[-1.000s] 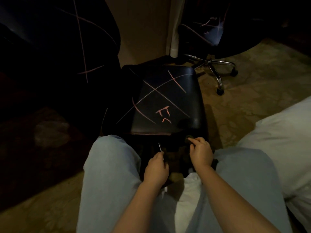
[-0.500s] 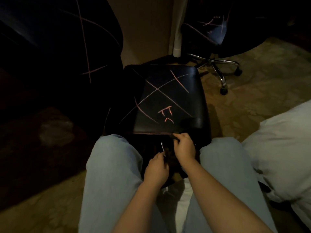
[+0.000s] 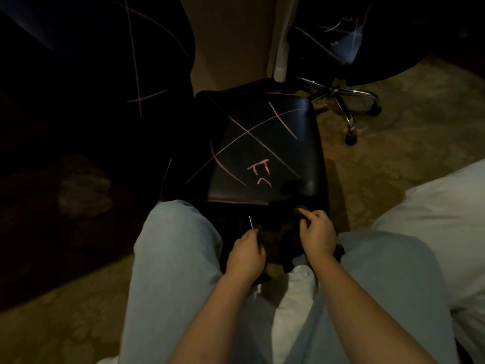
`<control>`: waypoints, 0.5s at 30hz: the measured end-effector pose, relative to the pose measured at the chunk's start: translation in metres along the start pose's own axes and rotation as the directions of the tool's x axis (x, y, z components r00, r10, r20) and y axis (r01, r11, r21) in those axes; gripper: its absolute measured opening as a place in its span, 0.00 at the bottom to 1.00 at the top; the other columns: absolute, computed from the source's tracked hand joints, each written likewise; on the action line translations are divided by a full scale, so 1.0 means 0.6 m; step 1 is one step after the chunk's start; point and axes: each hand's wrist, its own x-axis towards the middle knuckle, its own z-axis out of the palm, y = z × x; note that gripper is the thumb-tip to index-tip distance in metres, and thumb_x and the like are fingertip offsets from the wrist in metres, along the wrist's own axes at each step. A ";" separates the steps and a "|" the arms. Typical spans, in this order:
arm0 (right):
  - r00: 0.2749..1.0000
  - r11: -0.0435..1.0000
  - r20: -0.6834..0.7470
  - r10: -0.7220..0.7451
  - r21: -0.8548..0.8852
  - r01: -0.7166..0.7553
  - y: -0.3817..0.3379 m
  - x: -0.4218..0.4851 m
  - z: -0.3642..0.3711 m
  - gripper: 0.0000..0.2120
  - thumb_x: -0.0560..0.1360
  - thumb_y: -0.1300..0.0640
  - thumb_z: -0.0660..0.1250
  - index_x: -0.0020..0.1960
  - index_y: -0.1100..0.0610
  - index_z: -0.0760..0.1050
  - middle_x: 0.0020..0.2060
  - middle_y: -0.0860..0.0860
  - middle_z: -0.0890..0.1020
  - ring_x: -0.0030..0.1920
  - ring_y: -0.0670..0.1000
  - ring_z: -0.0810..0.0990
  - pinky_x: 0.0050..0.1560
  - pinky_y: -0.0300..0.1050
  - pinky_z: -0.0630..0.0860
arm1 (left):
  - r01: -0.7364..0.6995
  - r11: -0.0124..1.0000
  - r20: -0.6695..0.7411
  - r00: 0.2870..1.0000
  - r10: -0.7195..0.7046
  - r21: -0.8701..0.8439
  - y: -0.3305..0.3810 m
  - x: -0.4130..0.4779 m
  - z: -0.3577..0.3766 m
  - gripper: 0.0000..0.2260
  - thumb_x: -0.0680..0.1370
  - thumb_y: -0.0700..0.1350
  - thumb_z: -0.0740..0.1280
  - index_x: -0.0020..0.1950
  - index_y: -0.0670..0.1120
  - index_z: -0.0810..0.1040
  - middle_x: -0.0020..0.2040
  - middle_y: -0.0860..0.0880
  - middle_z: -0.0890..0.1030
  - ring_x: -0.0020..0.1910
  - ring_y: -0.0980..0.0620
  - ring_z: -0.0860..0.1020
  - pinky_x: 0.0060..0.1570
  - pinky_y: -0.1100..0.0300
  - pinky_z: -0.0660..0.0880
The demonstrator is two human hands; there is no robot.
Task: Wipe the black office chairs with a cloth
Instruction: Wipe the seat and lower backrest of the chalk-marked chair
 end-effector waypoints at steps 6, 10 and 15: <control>0.994 0.990 -0.016 0.108 0.092 -0.106 0.000 0.006 -0.005 0.14 0.78 0.61 0.64 0.62 0.53 0.79 0.55 0.55 0.77 0.50 0.56 0.78 0.44 0.41 0.69 | 0.007 1.000 0.007 1.000 -0.007 -0.014 0.007 -0.001 0.002 0.22 0.81 0.44 0.59 0.75 0.45 0.63 0.71 0.45 0.69 0.68 0.44 0.69 0.64 0.52 0.69; 0.997 0.989 0.054 0.046 0.140 -0.053 -0.074 0.002 0.021 0.14 0.78 0.61 0.64 0.62 0.53 0.79 0.56 0.53 0.76 0.52 0.54 0.78 0.46 0.39 0.68 | 0.007 1.000 0.007 1.000 -0.007 0.004 0.003 -0.006 -0.003 0.22 0.81 0.44 0.58 0.75 0.44 0.62 0.72 0.45 0.68 0.68 0.45 0.68 0.65 0.54 0.68; 0.985 0.989 0.171 -0.026 0.146 0.001 -0.104 -0.013 0.050 0.15 0.78 0.58 0.64 0.65 0.51 0.77 0.55 0.50 0.75 0.52 0.51 0.77 0.50 0.42 0.73 | 0.021 1.000 -0.033 0.999 -0.021 -0.020 -0.012 -0.009 -0.008 0.18 0.80 0.43 0.58 0.71 0.47 0.68 0.67 0.47 0.74 0.63 0.47 0.73 0.61 0.55 0.71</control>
